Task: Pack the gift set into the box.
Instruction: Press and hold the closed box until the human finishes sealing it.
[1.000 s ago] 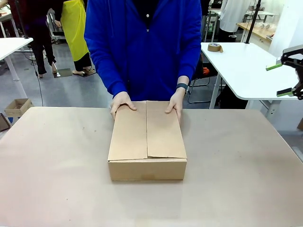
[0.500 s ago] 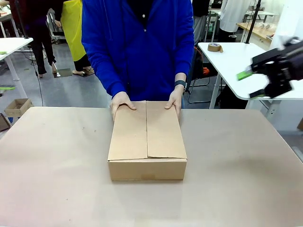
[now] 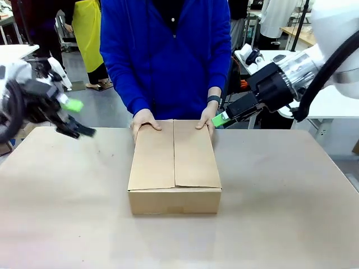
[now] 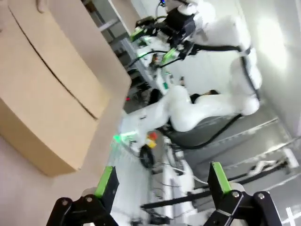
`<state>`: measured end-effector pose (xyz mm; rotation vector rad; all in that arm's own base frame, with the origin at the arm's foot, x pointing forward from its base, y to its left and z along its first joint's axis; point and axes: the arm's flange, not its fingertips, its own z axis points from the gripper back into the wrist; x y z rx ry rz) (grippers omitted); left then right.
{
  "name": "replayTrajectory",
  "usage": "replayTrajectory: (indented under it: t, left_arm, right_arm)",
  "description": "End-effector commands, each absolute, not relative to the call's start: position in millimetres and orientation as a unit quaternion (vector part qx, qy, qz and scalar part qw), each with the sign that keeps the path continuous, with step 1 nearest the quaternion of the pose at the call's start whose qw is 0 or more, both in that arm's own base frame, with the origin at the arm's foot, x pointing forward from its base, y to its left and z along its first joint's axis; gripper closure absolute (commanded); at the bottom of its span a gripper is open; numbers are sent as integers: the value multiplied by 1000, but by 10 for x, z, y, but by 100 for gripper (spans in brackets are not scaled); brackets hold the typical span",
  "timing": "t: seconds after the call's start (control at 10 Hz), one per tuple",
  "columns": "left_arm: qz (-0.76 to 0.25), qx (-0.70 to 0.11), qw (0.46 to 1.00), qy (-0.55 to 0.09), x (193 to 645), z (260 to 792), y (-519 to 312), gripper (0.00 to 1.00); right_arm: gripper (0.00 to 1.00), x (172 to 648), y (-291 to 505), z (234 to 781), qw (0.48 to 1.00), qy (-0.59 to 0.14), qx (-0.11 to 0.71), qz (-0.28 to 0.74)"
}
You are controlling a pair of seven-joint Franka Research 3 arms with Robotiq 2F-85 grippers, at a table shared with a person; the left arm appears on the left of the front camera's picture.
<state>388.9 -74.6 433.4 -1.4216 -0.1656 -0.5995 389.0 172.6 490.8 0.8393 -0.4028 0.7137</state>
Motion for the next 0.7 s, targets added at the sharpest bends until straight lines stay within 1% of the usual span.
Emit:
replayTrajectory:
  t: [0.0,0.2,0.3,0.4,0.5,0.6]
  left_arm:
    - [-246,-662,706,-40,4021,4535,-591,0]
    - [-246,-662,706,-40,4021,4535,-591,0]
    - [-263,-646,714,-67,3893,4357,-719,0]
    - [-344,-575,677,-304,3899,4300,-1048,0]
    - [-403,-569,589,-409,3888,4175,-1291,0]
    - [-426,-541,555,-467,3881,4077,-1449,0]
  right_arm:
    - [0,3832,1756,4926,828,-175,408,341]
    - [0,3832,1756,4926,828,-175,408,341]
    - [0,3874,1728,4901,832,-184,399,338]
    - [0,3997,1871,4808,760,-258,431,412]
    - [0,4080,1962,4671,699,-273,470,465]
    - [0,4096,2008,4546,658,-268,500,495]
